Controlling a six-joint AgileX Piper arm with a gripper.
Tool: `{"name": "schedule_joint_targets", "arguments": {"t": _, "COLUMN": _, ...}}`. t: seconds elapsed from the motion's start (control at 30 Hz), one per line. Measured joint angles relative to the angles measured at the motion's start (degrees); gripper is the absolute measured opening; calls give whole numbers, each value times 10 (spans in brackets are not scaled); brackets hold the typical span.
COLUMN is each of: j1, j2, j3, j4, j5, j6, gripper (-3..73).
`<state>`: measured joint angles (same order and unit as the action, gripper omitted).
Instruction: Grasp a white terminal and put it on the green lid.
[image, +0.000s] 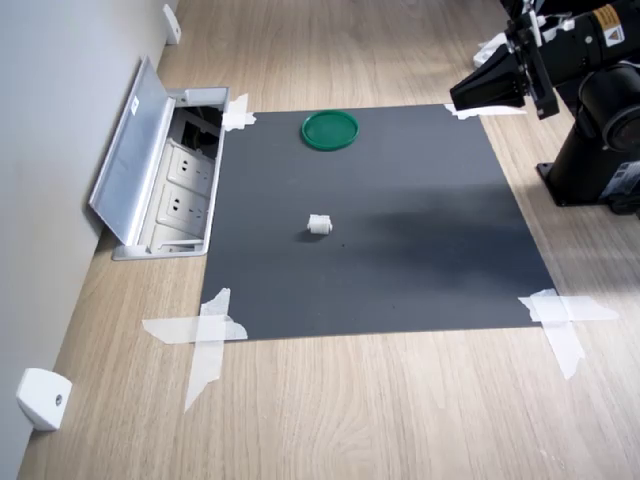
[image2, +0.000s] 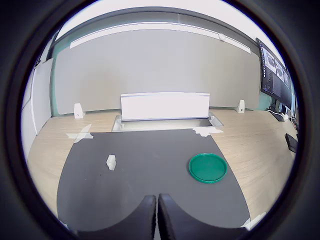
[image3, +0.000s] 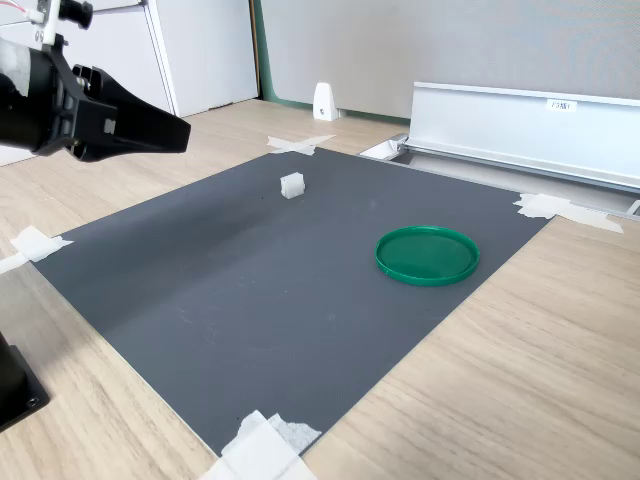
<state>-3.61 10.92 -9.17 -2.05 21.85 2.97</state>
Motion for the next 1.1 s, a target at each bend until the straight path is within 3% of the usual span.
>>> {"name": "schedule_joint_targets", "arguments": {"t": 0.53, "j1": 0, "j2": 75, "j3": -8, "j4": -9, "j5": 4, "j6": 0, "gripper": -8}}
{"name": "schedule_joint_targets", "arguments": {"t": 1.1, "j1": 0, "j2": 311, "j3": -235, "j4": -13, "j5": 106, "j6": -2, "gripper": -8}}
